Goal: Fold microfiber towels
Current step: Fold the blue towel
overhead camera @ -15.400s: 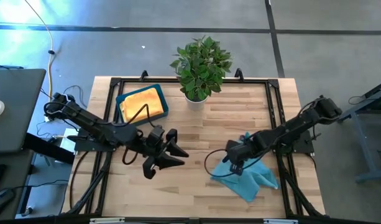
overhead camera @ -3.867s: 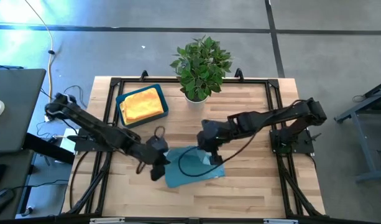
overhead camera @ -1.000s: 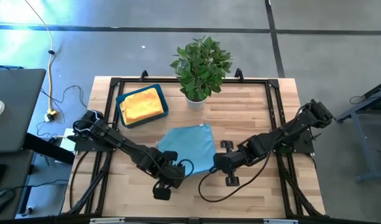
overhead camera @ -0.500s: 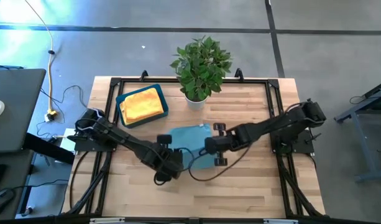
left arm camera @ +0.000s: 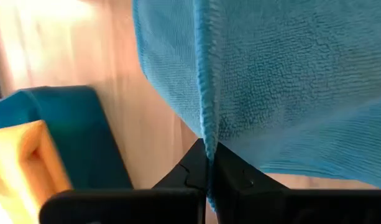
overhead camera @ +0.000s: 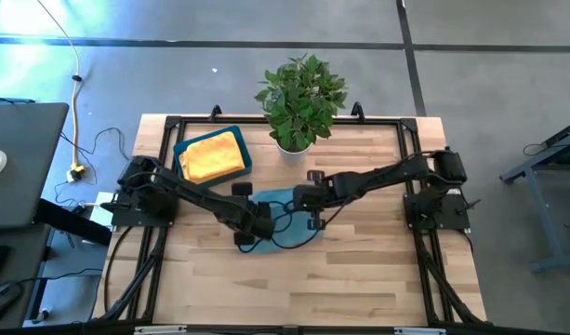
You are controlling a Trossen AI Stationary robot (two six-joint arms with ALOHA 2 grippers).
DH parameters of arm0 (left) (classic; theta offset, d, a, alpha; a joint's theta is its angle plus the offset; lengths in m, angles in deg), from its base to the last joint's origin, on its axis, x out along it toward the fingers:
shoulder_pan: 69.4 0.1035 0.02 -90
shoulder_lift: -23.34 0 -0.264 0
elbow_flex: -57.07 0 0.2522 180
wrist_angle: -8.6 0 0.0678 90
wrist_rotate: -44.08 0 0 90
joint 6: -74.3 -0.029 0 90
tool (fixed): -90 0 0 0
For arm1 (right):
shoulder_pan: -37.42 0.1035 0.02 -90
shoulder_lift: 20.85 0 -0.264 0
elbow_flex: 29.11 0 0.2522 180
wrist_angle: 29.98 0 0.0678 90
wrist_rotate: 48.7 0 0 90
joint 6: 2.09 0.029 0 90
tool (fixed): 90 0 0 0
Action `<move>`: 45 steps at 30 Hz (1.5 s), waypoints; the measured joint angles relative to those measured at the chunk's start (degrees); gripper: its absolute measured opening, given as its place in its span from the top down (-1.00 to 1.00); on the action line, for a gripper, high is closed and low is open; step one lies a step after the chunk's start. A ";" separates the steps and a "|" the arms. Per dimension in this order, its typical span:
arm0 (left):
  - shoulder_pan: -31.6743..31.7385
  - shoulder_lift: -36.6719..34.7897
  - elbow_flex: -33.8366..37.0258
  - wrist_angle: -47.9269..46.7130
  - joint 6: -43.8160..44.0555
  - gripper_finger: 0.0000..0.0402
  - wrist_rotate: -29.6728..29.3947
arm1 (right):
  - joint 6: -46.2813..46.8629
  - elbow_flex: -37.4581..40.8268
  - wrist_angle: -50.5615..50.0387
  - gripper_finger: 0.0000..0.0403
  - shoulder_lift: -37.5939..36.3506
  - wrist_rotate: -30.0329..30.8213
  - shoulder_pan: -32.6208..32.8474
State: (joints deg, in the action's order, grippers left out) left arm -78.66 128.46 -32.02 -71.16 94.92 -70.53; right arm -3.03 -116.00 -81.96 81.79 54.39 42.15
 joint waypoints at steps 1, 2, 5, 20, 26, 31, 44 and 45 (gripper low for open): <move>0.59 0.00 1.05 1.26 -1.05 1.00 0.48 | -0.43 0.00 0.16 1.00 0.51 -0.11 -0.48; 1.15 0.00 1.99 2.53 -2.08 1.00 1.03 | -0.75 0.00 0.24 1.00 1.06 -0.15 -0.87; 2.47 0.00 4.10 5.84 -4.28 1.00 1.26 | -1.01 0.00 0.43 1.00 2.43 -0.14 -2.07; 8.65 0.00 5.44 10.94 -8.77 1.00 -1.67 | 0.03 -0.02 0.75 0.99 3.34 1.41 -5.16; 10.10 0.00 5.44 10.88 -5.53 0.91 -3.99 | 0.80 -0.02 0.22 0.77 3.34 3.86 -5.14; 11.15 0.00 5.44 10.57 -4.17 0.63 -4.09 | 5.72 -0.09 -2.99 0.48 2.63 6.47 -5.16; 11.54 0.00 5.40 -6.54 5.77 0.33 -13.62 | 12.92 6.13 5.58 0.34 0.65 -1.55 -2.17; 11.66 0.00 5.40 -7.92 6.90 0.34 -12.75 | 12.87 7.46 7.66 0.34 0.65 -1.60 -1.67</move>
State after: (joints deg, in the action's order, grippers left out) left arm -67.00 128.46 -26.62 -79.08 101.82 -83.28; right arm 9.85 -108.54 -74.30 82.44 52.79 40.48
